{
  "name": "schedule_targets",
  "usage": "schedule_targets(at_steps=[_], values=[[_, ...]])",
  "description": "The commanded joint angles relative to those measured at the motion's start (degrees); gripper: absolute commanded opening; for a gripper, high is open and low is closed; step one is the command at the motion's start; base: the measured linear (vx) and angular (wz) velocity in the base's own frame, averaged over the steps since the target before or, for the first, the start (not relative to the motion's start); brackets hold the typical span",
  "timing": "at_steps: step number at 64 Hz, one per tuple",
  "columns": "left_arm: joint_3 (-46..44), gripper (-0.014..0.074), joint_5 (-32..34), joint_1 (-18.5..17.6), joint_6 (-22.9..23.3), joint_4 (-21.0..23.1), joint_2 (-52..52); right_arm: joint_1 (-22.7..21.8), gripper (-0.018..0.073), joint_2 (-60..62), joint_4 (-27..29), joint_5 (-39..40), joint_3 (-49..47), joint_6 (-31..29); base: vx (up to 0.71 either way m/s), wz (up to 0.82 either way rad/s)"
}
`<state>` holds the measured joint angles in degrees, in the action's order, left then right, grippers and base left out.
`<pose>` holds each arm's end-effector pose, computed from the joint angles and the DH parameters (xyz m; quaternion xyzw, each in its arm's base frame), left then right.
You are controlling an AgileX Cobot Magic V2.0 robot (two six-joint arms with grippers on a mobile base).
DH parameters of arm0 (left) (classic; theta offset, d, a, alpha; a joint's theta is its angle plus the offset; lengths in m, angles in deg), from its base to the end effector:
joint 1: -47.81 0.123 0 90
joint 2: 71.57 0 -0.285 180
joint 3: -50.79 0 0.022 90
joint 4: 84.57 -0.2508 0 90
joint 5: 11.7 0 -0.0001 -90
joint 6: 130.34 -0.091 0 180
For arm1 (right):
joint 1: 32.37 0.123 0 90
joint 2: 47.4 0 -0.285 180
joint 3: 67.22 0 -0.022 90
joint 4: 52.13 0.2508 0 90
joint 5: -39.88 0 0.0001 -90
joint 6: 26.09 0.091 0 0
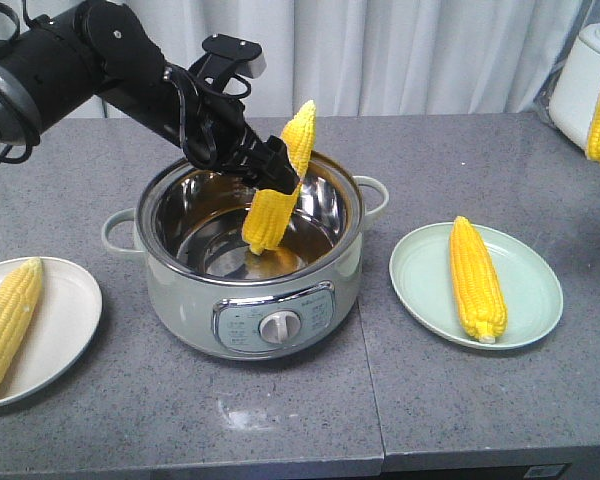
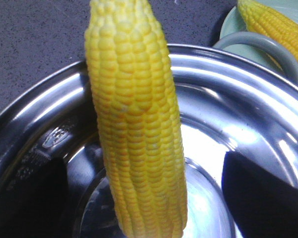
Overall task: Distribute corn equally
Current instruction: 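Reach the left gripper into the pot and grasp the last corn cob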
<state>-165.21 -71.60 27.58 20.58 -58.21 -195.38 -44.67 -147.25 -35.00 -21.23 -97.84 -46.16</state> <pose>0.4163 -0.1907 0.3226 0.3402 0.8729 -0.1997 0.2870 0.3406 -0.0502 0.4576 -0.0503 0.8961 0.0269 0.4402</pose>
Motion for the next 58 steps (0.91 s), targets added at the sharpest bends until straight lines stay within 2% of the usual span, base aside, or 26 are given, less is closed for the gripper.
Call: schedule_targets(at_steps=[1,9,20,42,50,58], values=[[-1.45,0.0608,3.03,-0.46,0.36,1.70,2.69,-0.26,0.0216,2.39,1.13,3.47,-1.55,-0.09,0.00,0.00],[-1.38,0.0608,3.55,-0.46,0.36,1.80,1.62,-0.26,0.0216,2.39,1.13,3.47,-1.55,-0.09,0.00,0.00],[-1.38,0.0608,3.44,-0.46,0.30,4.83,0.65,-0.26,0.0216,2.39,1.13,3.47,-1.55,-0.09,0.00,0.00],[-1.52,0.0603,3.73,-1.61,0.20,4.70,-1.75,-0.26,0.0216,2.39,1.13,3.47,-1.55,-0.09,0.00,0.00],[-1.57,0.0560,3.97,-2.18,0.18,4.28,-1.93,-0.26,0.0216,2.39,1.13,3.47,-1.55,-0.09,0.00,0.00],[-2.03,0.0449,4.48,-2.35,0.18,4.22,-1.93,-0.26,0.0216,2.39,1.13,3.47,-1.55,-0.09,0.00,0.00]])
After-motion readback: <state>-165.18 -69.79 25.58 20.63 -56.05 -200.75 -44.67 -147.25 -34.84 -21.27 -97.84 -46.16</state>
